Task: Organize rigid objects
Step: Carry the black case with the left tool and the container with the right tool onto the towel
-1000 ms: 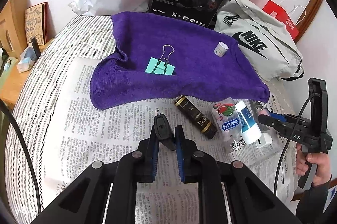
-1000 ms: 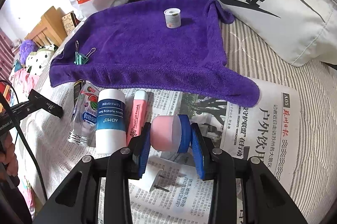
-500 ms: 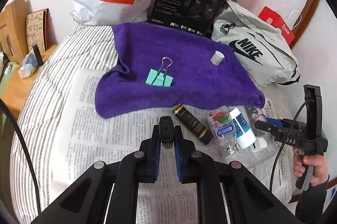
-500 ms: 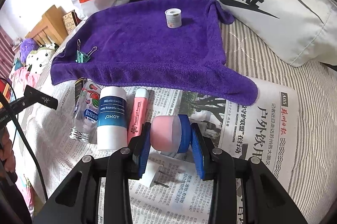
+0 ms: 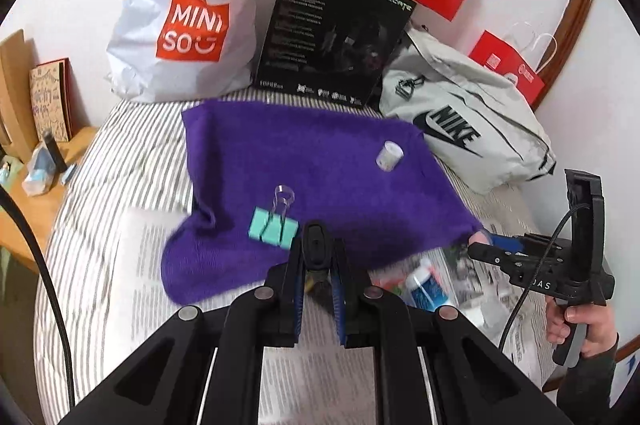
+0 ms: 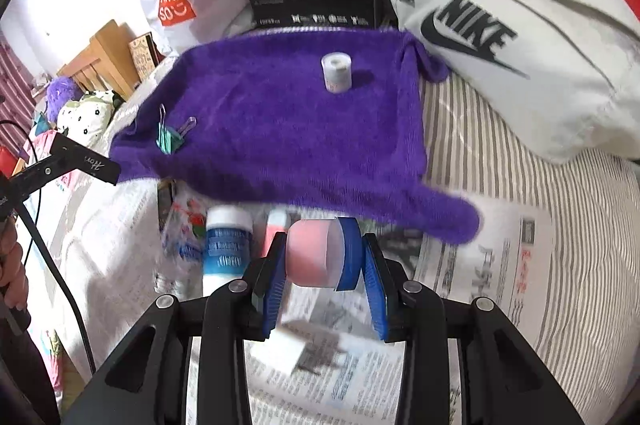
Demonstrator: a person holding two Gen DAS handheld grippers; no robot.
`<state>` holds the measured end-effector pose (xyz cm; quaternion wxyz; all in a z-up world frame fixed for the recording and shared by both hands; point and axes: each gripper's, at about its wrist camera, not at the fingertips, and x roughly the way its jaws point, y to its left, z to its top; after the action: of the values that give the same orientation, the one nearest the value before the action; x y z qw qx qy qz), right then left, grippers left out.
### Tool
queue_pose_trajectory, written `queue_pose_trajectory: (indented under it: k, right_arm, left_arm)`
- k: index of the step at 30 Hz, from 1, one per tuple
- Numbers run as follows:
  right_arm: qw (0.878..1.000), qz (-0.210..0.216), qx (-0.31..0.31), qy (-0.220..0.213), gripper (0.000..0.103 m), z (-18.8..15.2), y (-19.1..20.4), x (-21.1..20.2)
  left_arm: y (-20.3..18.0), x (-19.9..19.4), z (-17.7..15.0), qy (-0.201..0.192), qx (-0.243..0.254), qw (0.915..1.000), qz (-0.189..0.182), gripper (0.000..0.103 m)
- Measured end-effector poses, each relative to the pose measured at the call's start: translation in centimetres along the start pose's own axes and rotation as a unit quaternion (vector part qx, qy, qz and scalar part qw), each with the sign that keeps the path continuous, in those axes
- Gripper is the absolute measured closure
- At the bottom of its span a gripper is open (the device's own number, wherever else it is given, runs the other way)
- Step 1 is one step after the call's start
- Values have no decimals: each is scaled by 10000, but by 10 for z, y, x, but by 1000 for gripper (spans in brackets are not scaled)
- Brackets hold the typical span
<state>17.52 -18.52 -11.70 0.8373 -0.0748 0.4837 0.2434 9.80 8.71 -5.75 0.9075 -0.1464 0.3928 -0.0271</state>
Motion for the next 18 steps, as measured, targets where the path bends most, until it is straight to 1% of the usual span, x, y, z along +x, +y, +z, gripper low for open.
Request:
queue_pose_trajectory:
  k: [4,6,11,15,18]
  right_arm:
    - [9999,-25,-84,-54,67,23,0,5]
    - [9999,29,-110,-56,67,34,0,10]
    - [9999,-32,-142,53,67,62,-3,37]
    - [9996,-118,-179,193,67,76,-8,61]
    - [9988,-254,-278,303,67,79,-8,74]
  left_arm:
    - [6,9,20,-33,-37,10000,-75,91]
    - [9,15,30,-36,-34,10000,-72,91]
    - [25,36,55,0,-169,9998,-56,91]
    - [43,61,67,157,-266,9995,-12,91]
    - [57,83,69,317,-386,9987,57,91]
